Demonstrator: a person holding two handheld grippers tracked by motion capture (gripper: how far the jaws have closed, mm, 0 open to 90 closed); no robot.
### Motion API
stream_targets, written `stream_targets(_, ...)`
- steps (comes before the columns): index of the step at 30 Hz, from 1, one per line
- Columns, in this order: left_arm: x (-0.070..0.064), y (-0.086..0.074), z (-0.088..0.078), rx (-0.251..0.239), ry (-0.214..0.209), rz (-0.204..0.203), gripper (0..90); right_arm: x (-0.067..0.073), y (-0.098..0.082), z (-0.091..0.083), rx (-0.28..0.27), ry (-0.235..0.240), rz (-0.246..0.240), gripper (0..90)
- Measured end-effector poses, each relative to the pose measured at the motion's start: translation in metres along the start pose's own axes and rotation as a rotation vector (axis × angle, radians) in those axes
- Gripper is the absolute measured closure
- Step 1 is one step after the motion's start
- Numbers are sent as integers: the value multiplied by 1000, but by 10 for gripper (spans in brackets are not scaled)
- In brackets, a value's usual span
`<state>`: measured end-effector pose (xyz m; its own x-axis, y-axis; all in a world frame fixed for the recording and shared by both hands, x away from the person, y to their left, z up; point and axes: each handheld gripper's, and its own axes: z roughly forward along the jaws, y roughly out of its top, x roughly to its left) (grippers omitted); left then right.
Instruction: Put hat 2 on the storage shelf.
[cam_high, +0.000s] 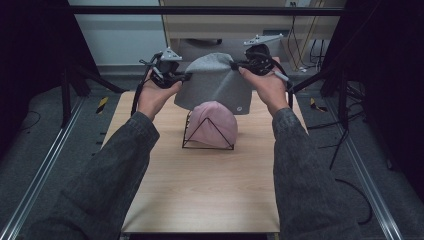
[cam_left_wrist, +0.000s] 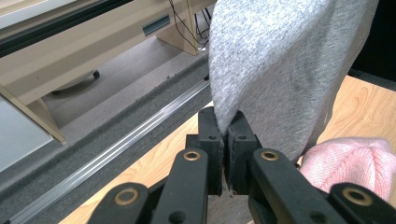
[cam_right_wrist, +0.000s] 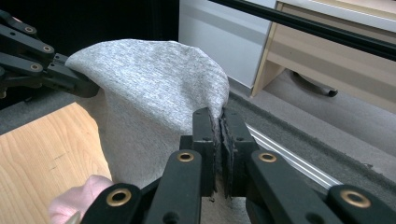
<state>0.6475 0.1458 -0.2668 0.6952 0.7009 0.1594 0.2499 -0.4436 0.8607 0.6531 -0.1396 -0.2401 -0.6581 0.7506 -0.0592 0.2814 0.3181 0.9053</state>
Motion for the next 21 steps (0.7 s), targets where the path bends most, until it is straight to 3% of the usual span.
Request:
stream_targets(9,0,-11,3,3,20,-10,864,6,-4,6,-1,-32,-21,861)
stream_targets(17,0,-23,9,12,17,-23,863,8,-15,15,24,-19,-10,860)
stream_targets(21,-2,-36,14,25,16,-33,863,11,-23,21,47,-15,-8,860)
